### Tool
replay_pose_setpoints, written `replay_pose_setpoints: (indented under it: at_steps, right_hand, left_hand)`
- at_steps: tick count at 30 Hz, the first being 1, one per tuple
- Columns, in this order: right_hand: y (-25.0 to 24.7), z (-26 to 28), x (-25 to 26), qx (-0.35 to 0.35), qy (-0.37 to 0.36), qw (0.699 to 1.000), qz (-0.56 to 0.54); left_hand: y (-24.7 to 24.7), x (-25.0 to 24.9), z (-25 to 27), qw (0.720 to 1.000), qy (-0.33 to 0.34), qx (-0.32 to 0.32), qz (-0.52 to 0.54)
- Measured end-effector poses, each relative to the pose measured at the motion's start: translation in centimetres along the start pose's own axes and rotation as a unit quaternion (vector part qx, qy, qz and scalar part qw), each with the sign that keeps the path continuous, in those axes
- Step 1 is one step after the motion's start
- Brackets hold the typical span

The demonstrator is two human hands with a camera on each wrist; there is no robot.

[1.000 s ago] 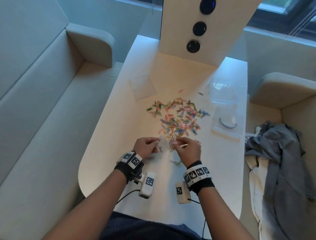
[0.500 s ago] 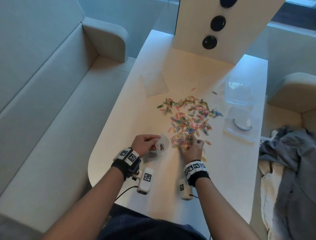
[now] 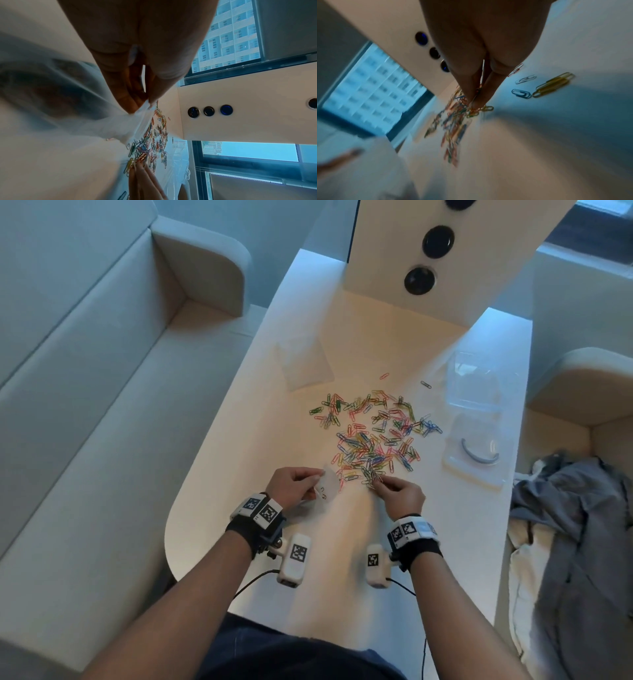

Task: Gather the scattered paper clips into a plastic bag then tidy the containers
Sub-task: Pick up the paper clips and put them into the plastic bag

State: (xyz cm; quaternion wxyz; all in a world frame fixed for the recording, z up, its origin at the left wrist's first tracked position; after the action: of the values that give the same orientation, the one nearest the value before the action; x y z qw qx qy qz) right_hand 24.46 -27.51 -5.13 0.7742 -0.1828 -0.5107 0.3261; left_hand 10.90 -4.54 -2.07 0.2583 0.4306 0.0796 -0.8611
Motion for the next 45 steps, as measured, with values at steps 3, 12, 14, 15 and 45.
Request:
replay_pose_setpoints:
  at_steps: [3, 12, 14, 15, 45]
  right_hand:
    - [0.0, 1.7, -0.6, 0.054, 0.076, 0.961, -0.261]
    - [1.9, 6.4, 3.5, 0.179, 0.056, 0.891, -0.413]
    - [2.4, 6.6, 3.6, 0.170, 0.034, 0.917, -0.358]
    - [2.5, 6.6, 3.7, 0.154, 0.010, 0.942, -0.300]
    - [-3.1, 3.7, -0.4, 0.044, 0.000, 0.973, 0.227]
  left_hand:
    - [0.9, 0.2, -0.3, 1.000, 0.004, -0.009, -0.014]
    - [3.7, 0.2, -0.6, 0.999, 0.017, -0.007, -0.040]
    - [4.1, -0.2, -0.3, 0.999, 0.025, 0.001, -0.041]
    - [4.3, -0.4, -0.2, 0.999, 0.027, 0.006, -0.043]
    - [1.9, -1.4, 1.1, 0.999, 0.024, -0.005, -0.029]
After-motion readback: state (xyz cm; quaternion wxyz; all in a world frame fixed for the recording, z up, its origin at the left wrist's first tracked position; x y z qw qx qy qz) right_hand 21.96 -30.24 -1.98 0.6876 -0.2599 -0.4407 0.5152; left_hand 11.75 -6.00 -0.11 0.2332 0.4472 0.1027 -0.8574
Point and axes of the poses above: each hand's wrist, its own z-axis away from the middle knuckle, its own y-axis out of the palm, x = y × z, the point moved 7 cm from there along -z, towards the middle knuckle, and after that the axes turned 7 degrees about z, right-handed, at the moved point
